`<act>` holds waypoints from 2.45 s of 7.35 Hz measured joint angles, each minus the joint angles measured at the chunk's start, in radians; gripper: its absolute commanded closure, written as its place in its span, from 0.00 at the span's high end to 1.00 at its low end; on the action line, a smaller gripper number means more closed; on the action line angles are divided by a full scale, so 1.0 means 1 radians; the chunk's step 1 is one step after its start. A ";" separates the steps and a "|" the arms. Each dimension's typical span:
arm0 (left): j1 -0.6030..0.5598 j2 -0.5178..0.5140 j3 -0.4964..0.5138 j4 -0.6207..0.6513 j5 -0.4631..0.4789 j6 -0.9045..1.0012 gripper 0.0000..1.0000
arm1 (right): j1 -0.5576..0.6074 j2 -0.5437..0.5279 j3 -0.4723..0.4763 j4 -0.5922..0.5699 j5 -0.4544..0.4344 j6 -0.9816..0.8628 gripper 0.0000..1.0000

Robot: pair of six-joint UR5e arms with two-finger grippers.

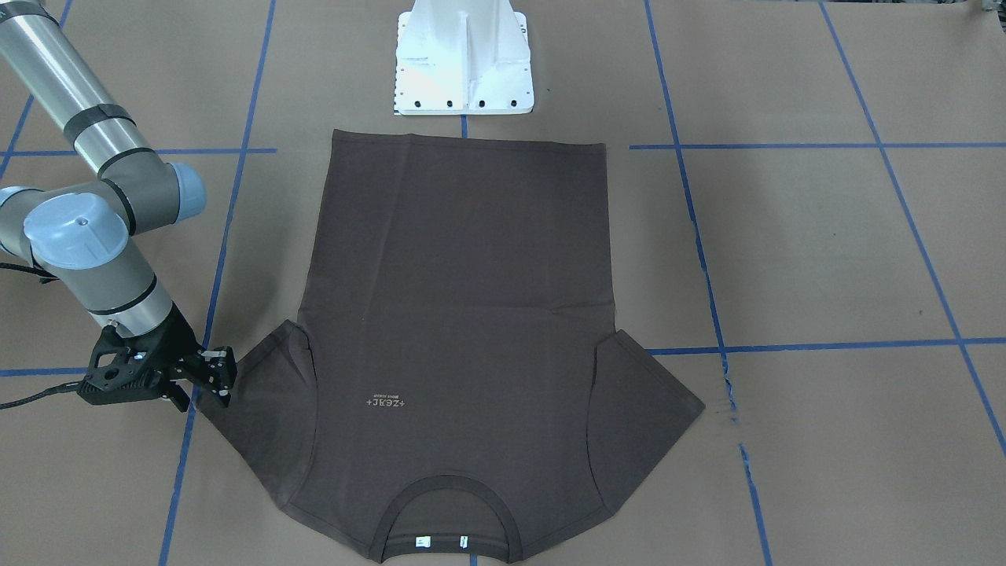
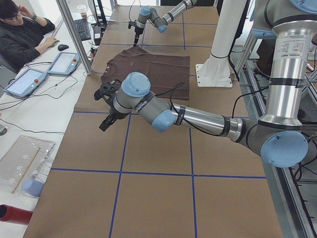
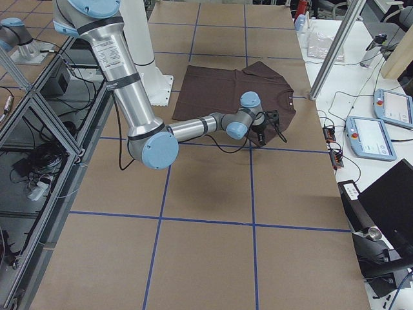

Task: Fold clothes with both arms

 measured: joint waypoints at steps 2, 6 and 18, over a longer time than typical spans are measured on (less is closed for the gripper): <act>0.000 0.000 0.000 0.000 0.000 0.000 1.00 | -0.011 -0.002 -0.009 0.000 -0.014 0.000 0.60; 0.000 0.000 -0.001 0.000 0.000 0.000 1.00 | -0.018 -0.003 -0.020 0.000 -0.018 0.000 0.00; 0.000 -0.005 -0.001 0.001 0.000 -0.003 1.00 | -0.158 0.330 -0.030 -0.371 -0.228 0.294 0.05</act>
